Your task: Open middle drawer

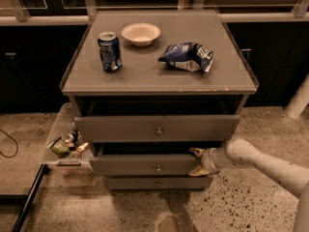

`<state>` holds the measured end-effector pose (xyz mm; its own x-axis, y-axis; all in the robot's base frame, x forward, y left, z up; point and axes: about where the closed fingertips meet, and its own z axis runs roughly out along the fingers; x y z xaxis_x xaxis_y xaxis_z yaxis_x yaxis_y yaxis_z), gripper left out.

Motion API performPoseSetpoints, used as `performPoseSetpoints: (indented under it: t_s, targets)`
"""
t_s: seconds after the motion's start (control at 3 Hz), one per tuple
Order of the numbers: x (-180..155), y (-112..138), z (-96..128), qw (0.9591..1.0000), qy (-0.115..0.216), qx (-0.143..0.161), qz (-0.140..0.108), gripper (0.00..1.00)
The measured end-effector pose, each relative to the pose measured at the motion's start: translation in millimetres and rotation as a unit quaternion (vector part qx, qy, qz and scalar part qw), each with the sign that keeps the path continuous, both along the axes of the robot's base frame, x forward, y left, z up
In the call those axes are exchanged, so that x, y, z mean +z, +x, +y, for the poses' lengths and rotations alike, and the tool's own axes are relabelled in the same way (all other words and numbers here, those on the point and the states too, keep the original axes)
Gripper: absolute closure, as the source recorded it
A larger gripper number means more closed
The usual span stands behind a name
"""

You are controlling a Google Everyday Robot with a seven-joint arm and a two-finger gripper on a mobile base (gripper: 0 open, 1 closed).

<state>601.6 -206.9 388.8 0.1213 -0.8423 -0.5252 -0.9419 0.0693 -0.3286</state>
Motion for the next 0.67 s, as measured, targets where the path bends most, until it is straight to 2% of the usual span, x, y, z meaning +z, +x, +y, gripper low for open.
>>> performPoseSetpoints:
  t_s: [0.33,0.67]
  targets:
    - [5.2,0.1,0.0,1.0000,0.000,0.000,0.000,0.64]
    - [6.0,-18.6,0.5,0.9999,0.009,0.004,0.001,0.89]
